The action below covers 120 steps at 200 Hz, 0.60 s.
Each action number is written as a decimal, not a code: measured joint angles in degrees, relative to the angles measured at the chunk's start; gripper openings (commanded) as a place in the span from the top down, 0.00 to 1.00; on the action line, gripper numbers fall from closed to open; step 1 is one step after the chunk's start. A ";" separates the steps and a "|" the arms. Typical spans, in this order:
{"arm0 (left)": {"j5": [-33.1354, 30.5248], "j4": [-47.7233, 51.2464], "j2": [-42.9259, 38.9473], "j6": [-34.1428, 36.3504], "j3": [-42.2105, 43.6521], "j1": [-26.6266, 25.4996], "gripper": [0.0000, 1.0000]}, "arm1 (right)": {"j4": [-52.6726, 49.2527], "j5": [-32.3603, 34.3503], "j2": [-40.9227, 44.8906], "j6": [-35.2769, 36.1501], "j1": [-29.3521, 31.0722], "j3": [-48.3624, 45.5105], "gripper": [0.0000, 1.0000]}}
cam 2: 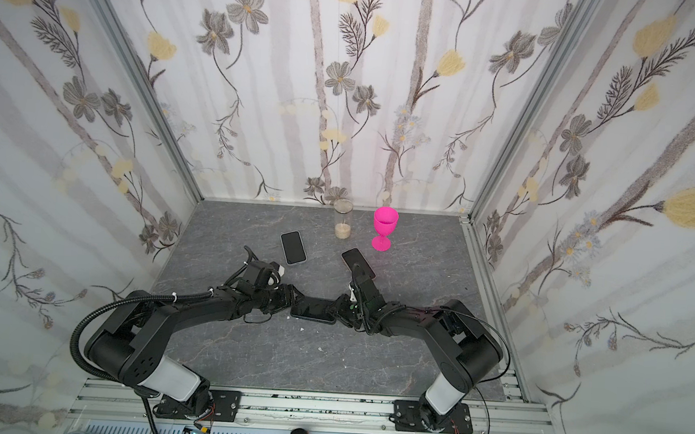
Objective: Put the phone into the phone case
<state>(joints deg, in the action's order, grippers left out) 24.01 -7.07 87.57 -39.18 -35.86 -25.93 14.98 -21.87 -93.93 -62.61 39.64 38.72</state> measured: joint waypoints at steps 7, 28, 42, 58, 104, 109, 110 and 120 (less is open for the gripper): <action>-0.22 0.39 -0.24 0.02 0.00 0.04 0.36 | -0.96 0.35 0.17 0.57 0.07 0.48 0.55; -0.98 1.53 -1.22 0.24 0.00 0.04 0.36 | -3.52 1.31 0.83 1.73 0.35 1.73 0.51; -1.53 2.36 -1.92 0.72 -0.04 0.02 0.37 | -5.35 2.10 1.40 2.29 0.61 2.54 0.49; -2.21 3.58 -2.62 1.77 -0.48 0.02 0.39 | -7.41 3.13 2.01 3.30 0.92 3.23 0.48; -4.31 6.56 -3.52 4.59 -1.73 0.02 0.45 | -12.79 6.16 6.21 6.16 1.11 3.39 0.49; -4.37 6.95 -3.65 4.66 -1.73 0.02 0.45 | -13.31 6.23 6.60 6.36 1.11 3.26 0.50; -4.39 7.02 -3.67 4.68 -1.73 0.02 0.45 | -13.40 6.29 6.67 6.38 1.11 3.23 0.50; -4.44 7.69 -3.96 4.90 -1.73 0.00 0.47 | -14.23 7.41 7.43 6.99 1.11 2.82 0.52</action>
<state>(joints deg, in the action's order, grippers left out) 19.57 0.62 83.61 -34.28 -37.58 -25.93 0.75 -14.46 -86.50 -55.61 40.75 41.54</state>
